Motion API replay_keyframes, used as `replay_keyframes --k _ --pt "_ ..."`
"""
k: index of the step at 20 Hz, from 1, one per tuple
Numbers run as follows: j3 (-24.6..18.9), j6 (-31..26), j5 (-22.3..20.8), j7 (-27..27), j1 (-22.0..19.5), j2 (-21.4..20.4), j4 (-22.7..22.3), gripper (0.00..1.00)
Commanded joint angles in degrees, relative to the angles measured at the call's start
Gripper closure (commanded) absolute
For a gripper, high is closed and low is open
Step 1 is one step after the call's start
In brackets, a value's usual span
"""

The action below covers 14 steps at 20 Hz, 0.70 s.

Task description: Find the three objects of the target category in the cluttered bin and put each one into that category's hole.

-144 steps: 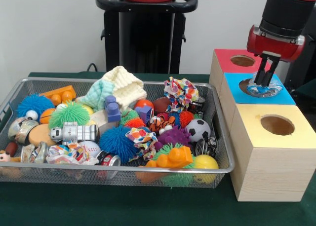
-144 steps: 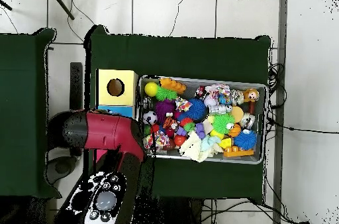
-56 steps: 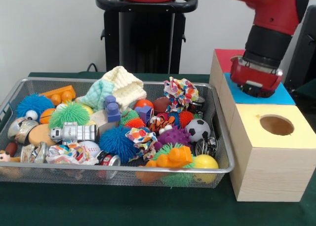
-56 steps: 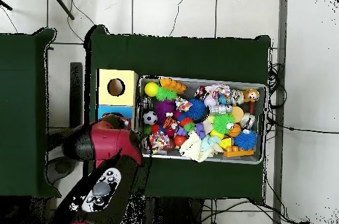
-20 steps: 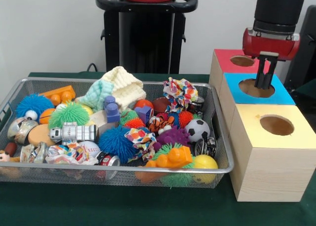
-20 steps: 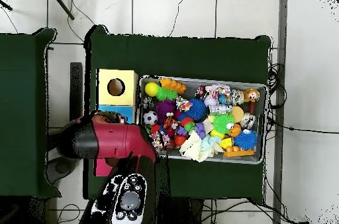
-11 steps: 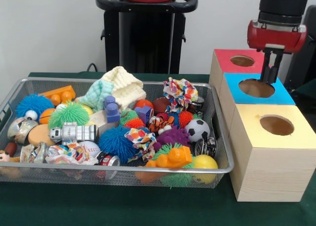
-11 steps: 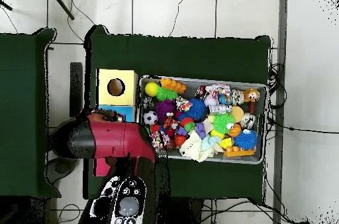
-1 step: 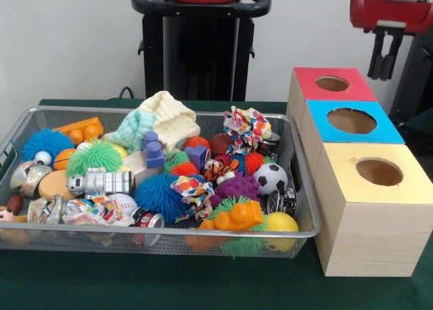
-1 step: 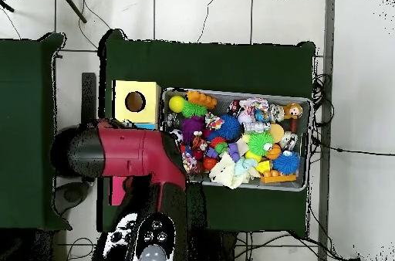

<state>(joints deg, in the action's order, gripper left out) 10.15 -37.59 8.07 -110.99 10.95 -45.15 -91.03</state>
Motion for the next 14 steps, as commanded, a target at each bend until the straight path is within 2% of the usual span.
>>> replay_keyframes --k 1,6,10,14 --pt "-1.91 -4.17 -3.56 -0.37 -3.06 -2.41 3.4 1.0" --pt "-2.35 -1.56 -4.02 -1.56 -3.56 -2.29 1.93 1.0" --pt "-2.67 3.26 -5.31 -2.16 -4.03 -1.61 0.59 1.0" --pt "-1.07 4.05 -7.16 -3.68 -3.28 -1.12 1.24 1.0"
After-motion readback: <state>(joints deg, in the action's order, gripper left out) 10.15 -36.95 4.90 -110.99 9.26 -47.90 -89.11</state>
